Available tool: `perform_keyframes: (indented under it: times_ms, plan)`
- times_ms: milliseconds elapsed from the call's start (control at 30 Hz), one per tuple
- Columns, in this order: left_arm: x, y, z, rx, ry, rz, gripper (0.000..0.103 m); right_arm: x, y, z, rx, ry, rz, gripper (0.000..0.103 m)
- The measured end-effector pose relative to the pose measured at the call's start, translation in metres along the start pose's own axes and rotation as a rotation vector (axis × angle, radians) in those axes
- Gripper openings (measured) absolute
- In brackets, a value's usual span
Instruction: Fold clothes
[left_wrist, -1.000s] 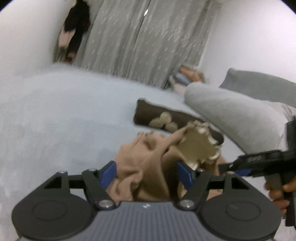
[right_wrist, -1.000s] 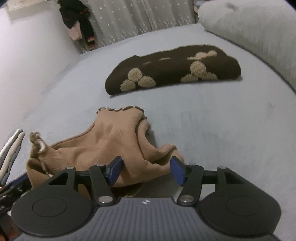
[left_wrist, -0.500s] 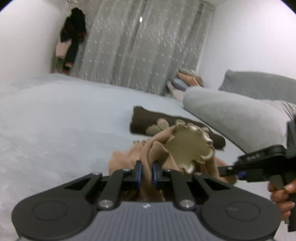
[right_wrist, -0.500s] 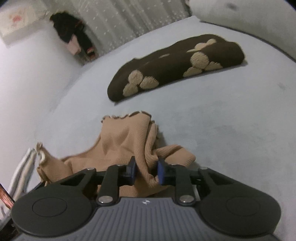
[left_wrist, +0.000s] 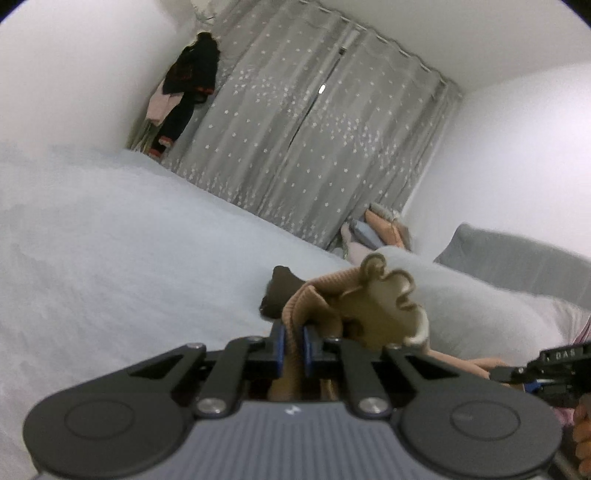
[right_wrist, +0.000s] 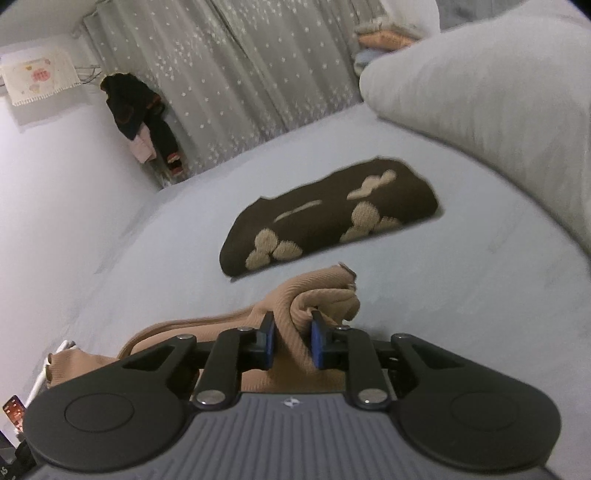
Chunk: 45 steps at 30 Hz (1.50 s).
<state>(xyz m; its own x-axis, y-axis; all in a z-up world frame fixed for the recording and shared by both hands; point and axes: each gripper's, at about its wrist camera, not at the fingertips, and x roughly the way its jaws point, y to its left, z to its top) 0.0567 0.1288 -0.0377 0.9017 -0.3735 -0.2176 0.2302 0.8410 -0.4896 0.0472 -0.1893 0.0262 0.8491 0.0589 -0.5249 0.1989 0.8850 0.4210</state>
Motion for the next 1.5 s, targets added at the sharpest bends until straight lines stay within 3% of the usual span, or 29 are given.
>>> perform_keyframes:
  times_ms: [233, 467, 567, 667, 767, 933, 1133, 1500]
  plan:
    - [0.003, 0.019, 0.006, -0.138, 0.008, 0.008, 0.010, -0.005, 0.002, 0.008, 0.002, 0.027, -0.063, 0.021]
    - [0.038, 0.035, -0.007, -0.204, 0.163, 0.079, 0.012, 0.058, -0.009, -0.012, -0.012, 0.176, -0.131, 0.027]
    - [0.047, 0.039, -0.010, -0.209, 0.207, 0.085, 0.017, 0.063, -0.001, -0.021, -0.077, 0.176, -0.139, 0.034]
    - [0.047, 0.037, -0.010, -0.181, 0.214, 0.093, 0.032, 0.050, 0.010, -0.021, -0.165, 0.135, -0.115, 0.057]
    - [0.047, 0.038, -0.006, -0.172, 0.233, 0.093, 0.042, 0.034, 0.024, -0.022, -0.251, 0.102, -0.079, 0.062]
    - [0.040, 0.046, -0.005, -0.178, 0.276, 0.036, 0.053, 0.021, 0.054, -0.042, -0.365, 0.137, 0.058, 0.069]
    - [0.032, 0.043, -0.013, -0.109, 0.308, 0.001, 0.054, 0.026, 0.088, -0.087, -0.507, 0.204, 0.159, 0.071]
    - [0.027, 0.041, -0.020, -0.048, 0.359, -0.059, 0.054, 0.046, 0.117, -0.129, -0.582, 0.265, 0.199, 0.072]
